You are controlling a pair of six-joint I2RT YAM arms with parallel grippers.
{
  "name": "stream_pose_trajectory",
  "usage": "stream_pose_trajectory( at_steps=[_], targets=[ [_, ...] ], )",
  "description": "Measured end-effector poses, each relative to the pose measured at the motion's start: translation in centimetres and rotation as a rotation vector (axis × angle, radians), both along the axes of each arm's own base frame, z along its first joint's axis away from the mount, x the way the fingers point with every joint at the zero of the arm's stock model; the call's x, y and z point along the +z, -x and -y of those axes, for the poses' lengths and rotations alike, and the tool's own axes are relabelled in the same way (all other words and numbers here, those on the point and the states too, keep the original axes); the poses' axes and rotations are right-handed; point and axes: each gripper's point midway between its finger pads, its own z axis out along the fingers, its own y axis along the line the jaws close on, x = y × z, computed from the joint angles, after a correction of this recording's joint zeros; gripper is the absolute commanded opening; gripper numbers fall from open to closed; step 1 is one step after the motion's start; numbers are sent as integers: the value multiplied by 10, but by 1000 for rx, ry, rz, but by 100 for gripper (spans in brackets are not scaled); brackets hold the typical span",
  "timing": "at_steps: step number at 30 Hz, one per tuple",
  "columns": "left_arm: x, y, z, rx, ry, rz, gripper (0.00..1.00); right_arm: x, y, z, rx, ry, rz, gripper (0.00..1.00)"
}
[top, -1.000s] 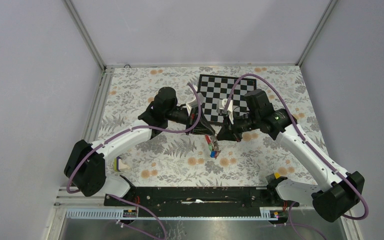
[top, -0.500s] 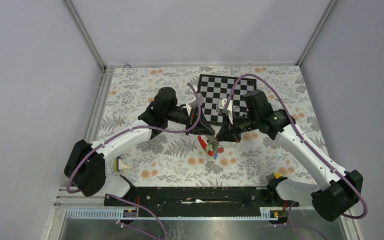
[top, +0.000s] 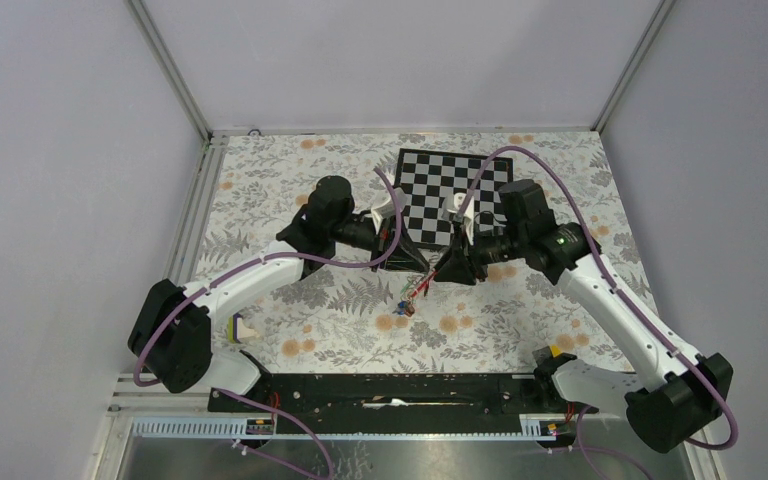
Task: Put the keys on the keyring
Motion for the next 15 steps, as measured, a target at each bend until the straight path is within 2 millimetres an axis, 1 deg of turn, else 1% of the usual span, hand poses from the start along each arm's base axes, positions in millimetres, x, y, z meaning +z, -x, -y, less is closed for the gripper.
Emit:
stream_pose_trajectory(
  at_steps=[3,7,15],
  targets=[
    [0,1,0,-4,0,0,0,12,-1,6,-22,-21,39,35],
    [1,2,-1,-13,3,-2,0,23,-2,8,-26,-40,72,35],
    [10,4,0,-24,33,-6,0,22,1,4,1,-56,45,34]
  ],
)
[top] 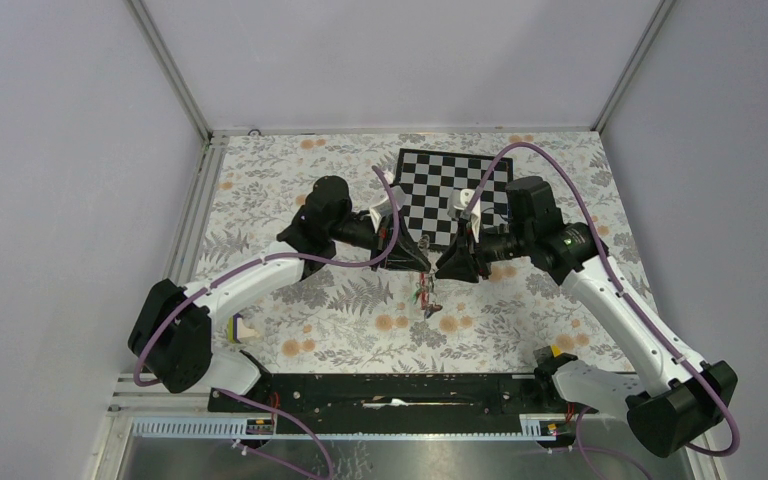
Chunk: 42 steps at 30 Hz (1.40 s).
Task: Put the keys on the keyring
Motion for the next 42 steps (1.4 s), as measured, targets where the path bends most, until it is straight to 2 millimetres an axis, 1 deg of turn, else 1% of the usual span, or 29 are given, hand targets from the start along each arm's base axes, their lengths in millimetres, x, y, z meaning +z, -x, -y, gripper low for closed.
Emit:
stream_pose_trajectory(
  at_steps=[6,11,13,22,28,33,38,39,40,42],
  targets=[
    [0,0,1,-5,6,-10,0,0,1,-2,15,-10,-16,32],
    [-4,0,2,-9,-4,-31,0,1,3,-4,28,-20,-24,23],
    [-5,0,2,-9,-6,-35,0,0,2,-4,27,-20,-28,21],
    [-2,-1,2,-9,4,-24,0,2,3,-7,40,-39,-37,21],
    [-3,-1,2,-9,2,-30,0,0,2,-7,39,-41,-42,20],
    [-4,-1,3,-9,1,-32,0,-3,2,-7,38,-39,-47,17],
    [-4,-1,3,-8,1,-32,0,-4,3,-8,41,-41,-50,16],
    [-4,-1,3,-8,1,-32,0,-4,3,-8,41,-41,-51,15],
    [-4,-1,3,-8,1,-32,0,-4,3,-8,42,-41,-51,12],
    [-4,-1,3,-7,1,-32,0,-4,4,-8,43,-43,-52,2]
  ],
)
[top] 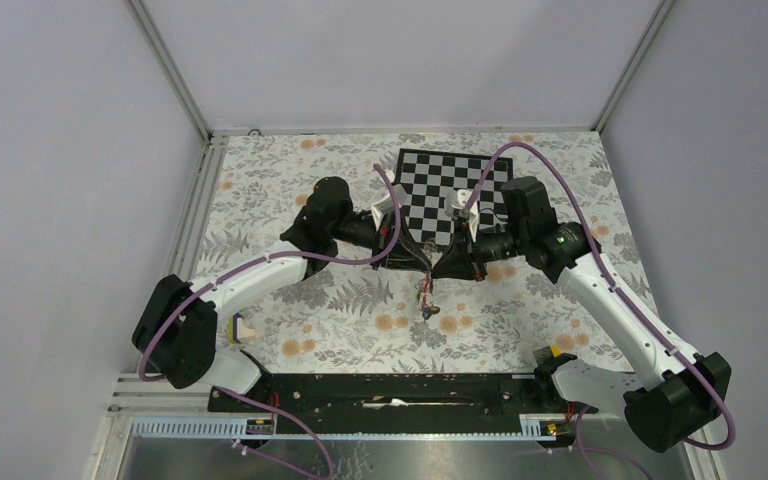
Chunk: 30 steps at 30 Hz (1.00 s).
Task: Put the keys on the keyring
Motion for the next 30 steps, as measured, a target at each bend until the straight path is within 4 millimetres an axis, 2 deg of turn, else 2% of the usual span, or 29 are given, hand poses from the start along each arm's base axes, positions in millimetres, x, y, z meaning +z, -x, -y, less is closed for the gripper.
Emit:
stream_pose_trajectory(
  at_steps=[5,11,19,25,30],
  targets=[
    [0,0,0,1,1,1,0,0,1,0,2,-1,-6,0],
    [-2,-4,1,18,14,43,32,1,-2,7,-28,57,25,0],
    [-18,-15,1,78,-20,104,47,1,-5,12,-48,223,61,0],
    [-20,-16,2,78,-9,135,49,-11,-7,13,-46,349,40,0],
    [-25,-13,2,73,5,134,41,-16,-8,13,-44,409,33,0]
  ],
)
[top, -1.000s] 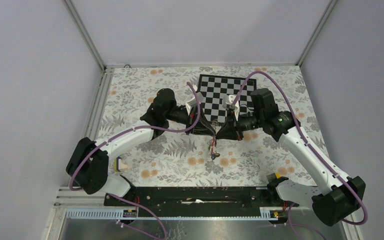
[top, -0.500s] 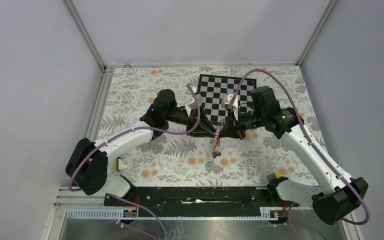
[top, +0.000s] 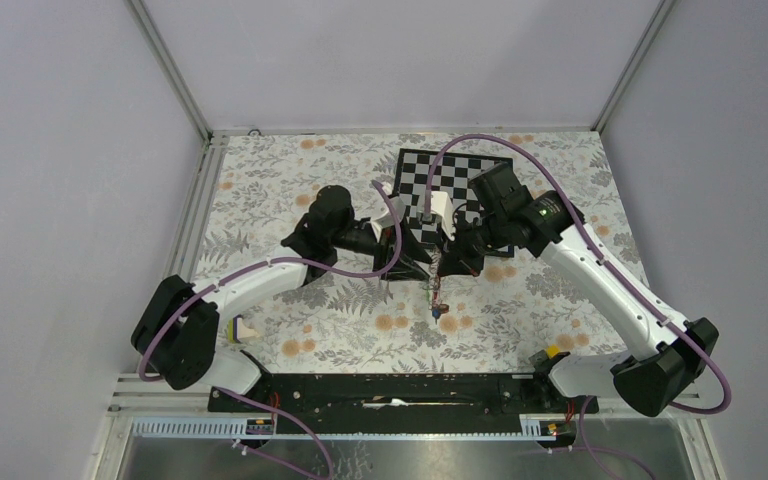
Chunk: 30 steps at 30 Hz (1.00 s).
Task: Put the keys on the keyring
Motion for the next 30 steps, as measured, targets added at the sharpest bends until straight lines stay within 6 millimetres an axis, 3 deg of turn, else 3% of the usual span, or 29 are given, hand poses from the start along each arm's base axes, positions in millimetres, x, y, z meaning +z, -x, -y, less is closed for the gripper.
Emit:
stream_pose_trajectory(
  at_steps=[12,24,30],
  targets=[
    [2,6,7,-26,38,-12,29,-2,0,1,-1,23,-8,0],
    [0,5,10,-30,39,-24,28,-2,1,1,-1,23,-8,0],
    [-1,6,10,-30,37,-26,17,-2,1,1,-1,22,-8,0]
  ],
)
